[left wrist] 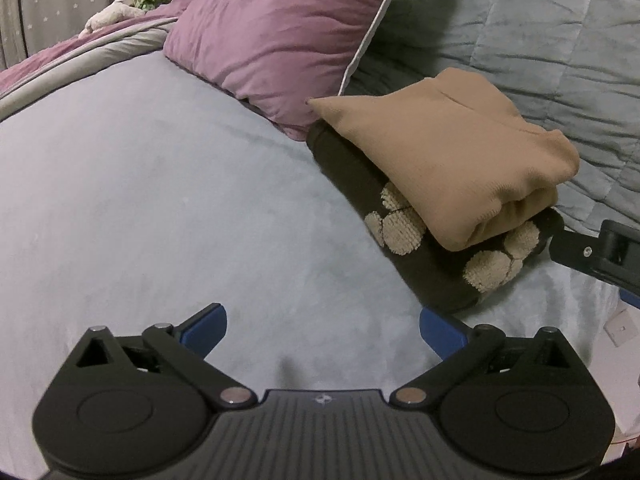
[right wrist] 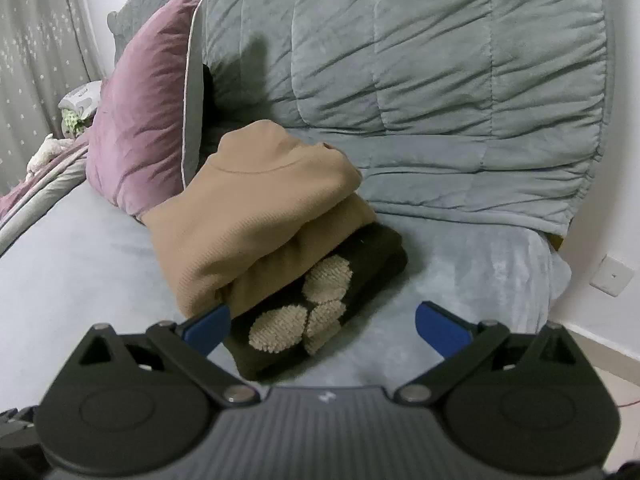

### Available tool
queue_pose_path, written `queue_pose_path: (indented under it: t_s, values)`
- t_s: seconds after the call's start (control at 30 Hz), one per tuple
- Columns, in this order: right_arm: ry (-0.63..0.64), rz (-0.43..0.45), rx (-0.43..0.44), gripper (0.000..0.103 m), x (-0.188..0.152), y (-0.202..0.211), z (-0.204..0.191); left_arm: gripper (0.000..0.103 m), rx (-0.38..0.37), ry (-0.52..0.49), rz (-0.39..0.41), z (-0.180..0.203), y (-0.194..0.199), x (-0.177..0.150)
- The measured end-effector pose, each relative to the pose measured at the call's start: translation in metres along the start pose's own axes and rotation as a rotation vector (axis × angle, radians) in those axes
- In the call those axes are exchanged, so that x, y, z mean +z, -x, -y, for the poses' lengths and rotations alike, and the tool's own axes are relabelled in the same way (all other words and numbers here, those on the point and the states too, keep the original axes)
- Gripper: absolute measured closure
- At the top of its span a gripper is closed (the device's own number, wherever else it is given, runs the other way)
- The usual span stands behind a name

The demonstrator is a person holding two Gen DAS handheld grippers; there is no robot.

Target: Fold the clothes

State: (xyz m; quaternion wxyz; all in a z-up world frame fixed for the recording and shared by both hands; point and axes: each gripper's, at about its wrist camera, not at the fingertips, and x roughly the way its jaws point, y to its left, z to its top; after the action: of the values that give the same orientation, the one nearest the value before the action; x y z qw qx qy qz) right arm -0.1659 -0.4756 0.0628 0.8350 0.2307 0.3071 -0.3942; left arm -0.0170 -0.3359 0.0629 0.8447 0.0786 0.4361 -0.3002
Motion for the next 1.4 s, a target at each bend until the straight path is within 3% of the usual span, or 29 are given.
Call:
queue_pose_path:
  t_s: [1.4]
  values:
    - [0.005, -0.007, 0.01, 0.0, -0.0024, -0.0015, -0.0023, 0.0, -0.011, -0.035, -0.029, 0.0076, -0.0031, -0.0024]
